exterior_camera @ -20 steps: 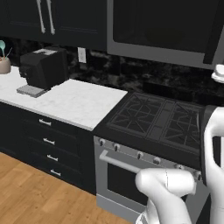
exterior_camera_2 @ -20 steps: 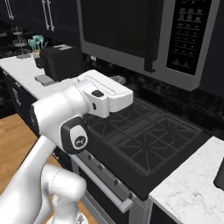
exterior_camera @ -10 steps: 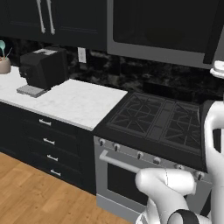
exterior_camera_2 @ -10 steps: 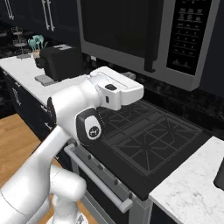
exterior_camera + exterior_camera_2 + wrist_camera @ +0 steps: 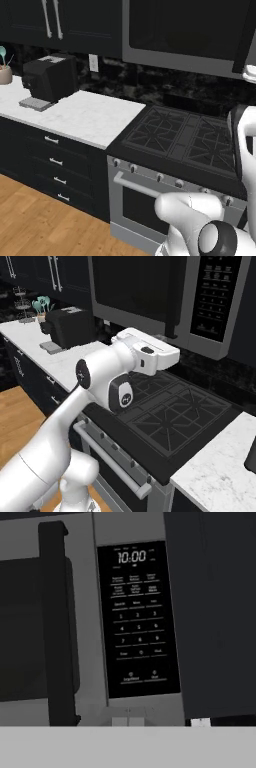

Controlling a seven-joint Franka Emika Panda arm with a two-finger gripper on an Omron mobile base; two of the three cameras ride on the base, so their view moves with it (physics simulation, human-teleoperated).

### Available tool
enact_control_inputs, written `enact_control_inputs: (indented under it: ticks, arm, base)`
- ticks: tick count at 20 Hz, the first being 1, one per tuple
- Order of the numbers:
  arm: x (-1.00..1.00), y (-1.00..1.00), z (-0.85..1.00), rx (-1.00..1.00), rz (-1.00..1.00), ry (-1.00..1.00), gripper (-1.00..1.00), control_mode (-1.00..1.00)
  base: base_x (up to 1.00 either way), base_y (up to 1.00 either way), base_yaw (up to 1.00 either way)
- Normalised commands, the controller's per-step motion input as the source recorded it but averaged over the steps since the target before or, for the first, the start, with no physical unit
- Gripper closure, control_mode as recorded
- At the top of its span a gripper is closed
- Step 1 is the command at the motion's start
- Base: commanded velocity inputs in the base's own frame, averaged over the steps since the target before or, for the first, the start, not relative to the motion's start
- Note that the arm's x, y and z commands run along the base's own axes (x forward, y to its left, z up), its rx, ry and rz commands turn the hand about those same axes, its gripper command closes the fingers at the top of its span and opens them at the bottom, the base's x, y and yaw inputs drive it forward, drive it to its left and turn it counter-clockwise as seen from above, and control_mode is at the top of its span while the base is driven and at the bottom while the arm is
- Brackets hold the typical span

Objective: Pick the tomato from the sink and place it in the bowl. Then pick the bowl and place it in the microwave. Then close the microwave door and press the start button.

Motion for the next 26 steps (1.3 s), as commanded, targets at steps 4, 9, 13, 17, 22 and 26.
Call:
enact_control_inputs:
  ticks: [4,9,13,17,22,26]
  arm:
    - [0.04,-0.18,0.11,0.04,0.01,0.00,1.00,-1.00]
    - [0.25,-0.19,0.00,0.04,0.00,0.06,1.00,-1.00]
    - [0.32,-0.19,0.00,0.03,0.02,0.09,1.00,-1.00]
    - [0.31,-0.28,0.00,0.05,0.03,0.05,1.00,-1.00]
    - [0.13,-0.35,0.03,0.07,0.01,0.00,1.00,-1.00]
    - [0.09,-0.37,0.04,0.08,0.01,0.00,1.00,-1.00]
  base:
    - [0.00,0.00,0.00]
    - [0.00,0.00,0.00]
    - [0.00,0.00,0.00]
    - [0.00,0.00,0.00]
    - [0.00,0.00,0.00]
    - [0.00,0.00,0.00]
